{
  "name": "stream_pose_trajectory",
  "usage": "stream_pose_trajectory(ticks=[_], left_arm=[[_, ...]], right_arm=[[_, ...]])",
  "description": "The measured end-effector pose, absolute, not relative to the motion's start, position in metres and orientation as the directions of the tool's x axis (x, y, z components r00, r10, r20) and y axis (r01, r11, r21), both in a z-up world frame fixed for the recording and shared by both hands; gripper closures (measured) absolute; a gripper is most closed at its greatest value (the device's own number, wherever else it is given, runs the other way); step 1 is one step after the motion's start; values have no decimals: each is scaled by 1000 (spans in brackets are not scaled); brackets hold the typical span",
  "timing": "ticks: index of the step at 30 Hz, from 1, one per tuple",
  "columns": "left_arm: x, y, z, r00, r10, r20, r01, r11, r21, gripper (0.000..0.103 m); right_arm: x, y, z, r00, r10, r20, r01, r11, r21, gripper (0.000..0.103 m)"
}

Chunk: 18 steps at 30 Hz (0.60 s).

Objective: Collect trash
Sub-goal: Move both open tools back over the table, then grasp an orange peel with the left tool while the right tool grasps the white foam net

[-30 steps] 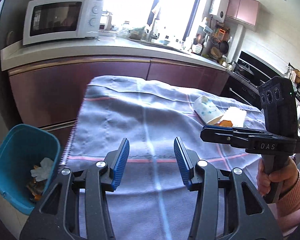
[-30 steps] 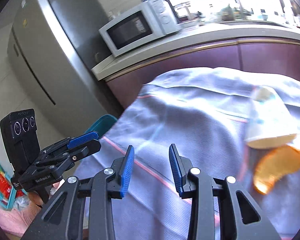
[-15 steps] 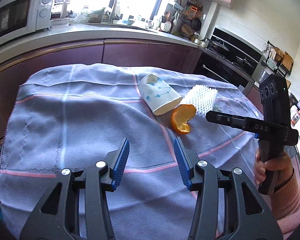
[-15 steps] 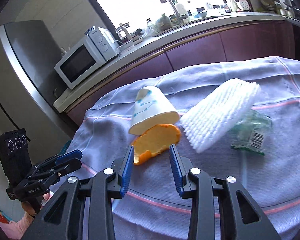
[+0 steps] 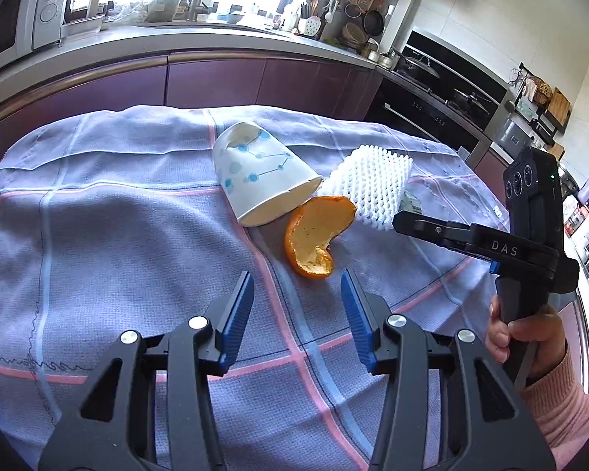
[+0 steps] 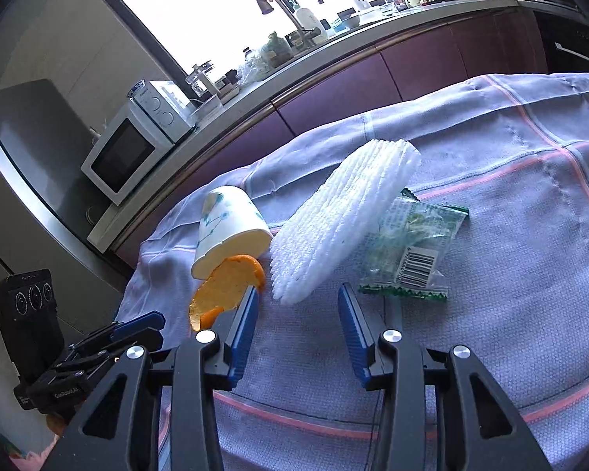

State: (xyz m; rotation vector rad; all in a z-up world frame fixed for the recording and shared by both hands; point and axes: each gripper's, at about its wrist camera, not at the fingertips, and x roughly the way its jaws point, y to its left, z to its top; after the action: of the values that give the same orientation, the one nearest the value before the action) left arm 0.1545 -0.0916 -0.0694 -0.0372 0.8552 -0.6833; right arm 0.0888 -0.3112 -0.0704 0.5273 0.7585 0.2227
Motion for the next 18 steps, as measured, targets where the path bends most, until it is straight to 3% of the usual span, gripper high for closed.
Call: stream_pose_trajectory(ticks=[14, 18], left_arm=[[176, -118, -82, 400, -565, -721, 533, 784, -318, 58], [179, -122, -85, 384, -568, -728, 534, 780, -326, 62]], right_arm=[[107, -319, -76, 712, 402, -575, 7, 816, 579, 63], [110, -321, -78, 709, 405, -577, 15, 810, 586, 68]])
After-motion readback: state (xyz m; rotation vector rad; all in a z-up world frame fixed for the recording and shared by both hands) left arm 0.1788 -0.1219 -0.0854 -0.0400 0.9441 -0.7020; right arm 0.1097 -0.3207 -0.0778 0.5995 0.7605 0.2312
